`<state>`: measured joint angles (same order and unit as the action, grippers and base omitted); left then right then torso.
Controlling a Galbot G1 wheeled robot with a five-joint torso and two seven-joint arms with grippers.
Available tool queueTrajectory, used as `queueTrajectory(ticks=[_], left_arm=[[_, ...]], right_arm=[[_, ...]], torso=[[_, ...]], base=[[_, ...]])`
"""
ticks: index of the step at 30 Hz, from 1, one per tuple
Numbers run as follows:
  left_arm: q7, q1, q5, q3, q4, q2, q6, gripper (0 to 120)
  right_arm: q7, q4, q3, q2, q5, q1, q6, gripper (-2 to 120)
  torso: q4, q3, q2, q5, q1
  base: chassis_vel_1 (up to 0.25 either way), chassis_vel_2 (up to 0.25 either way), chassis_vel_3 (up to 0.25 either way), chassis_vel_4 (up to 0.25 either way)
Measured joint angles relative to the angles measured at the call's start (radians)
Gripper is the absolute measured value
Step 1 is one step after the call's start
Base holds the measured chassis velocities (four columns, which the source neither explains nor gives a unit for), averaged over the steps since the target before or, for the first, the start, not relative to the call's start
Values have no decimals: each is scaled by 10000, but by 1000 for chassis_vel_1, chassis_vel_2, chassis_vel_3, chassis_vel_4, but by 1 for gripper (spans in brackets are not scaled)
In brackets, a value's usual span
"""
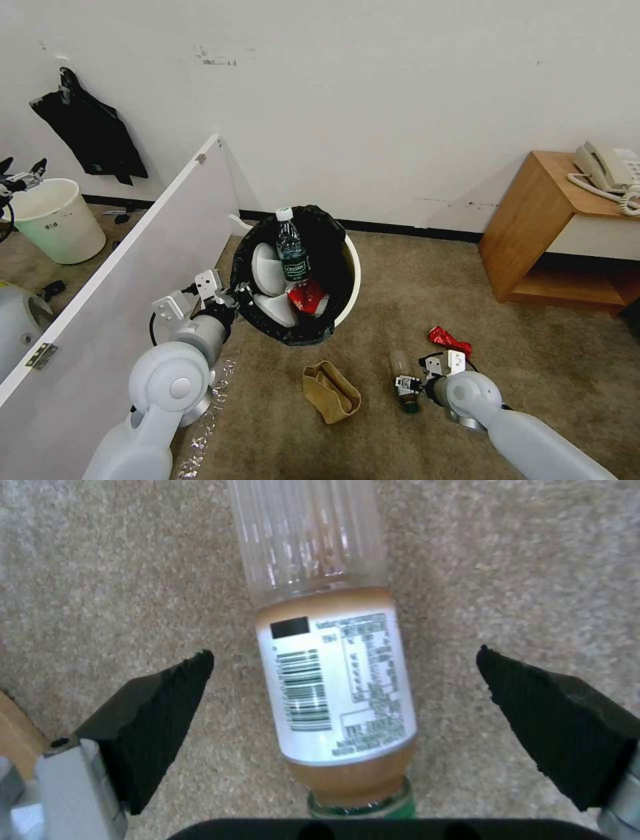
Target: Pick up the trash bin, then pick up the garbage from the floor and place it into the trash bin.
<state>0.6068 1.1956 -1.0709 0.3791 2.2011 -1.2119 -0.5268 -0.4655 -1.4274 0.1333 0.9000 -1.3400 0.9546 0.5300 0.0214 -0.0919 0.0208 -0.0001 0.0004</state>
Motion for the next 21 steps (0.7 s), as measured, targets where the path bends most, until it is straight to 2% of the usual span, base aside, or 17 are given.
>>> queueTrajectory(ticks=[21], left_arm=[[-146, 159, 82, 52, 45, 55, 76, 1]], right_arm=[[81, 767, 205, 491, 415, -426, -106, 100]], torso=[[0, 0, 0, 1, 0]], base=[[0, 0, 0, 0]])
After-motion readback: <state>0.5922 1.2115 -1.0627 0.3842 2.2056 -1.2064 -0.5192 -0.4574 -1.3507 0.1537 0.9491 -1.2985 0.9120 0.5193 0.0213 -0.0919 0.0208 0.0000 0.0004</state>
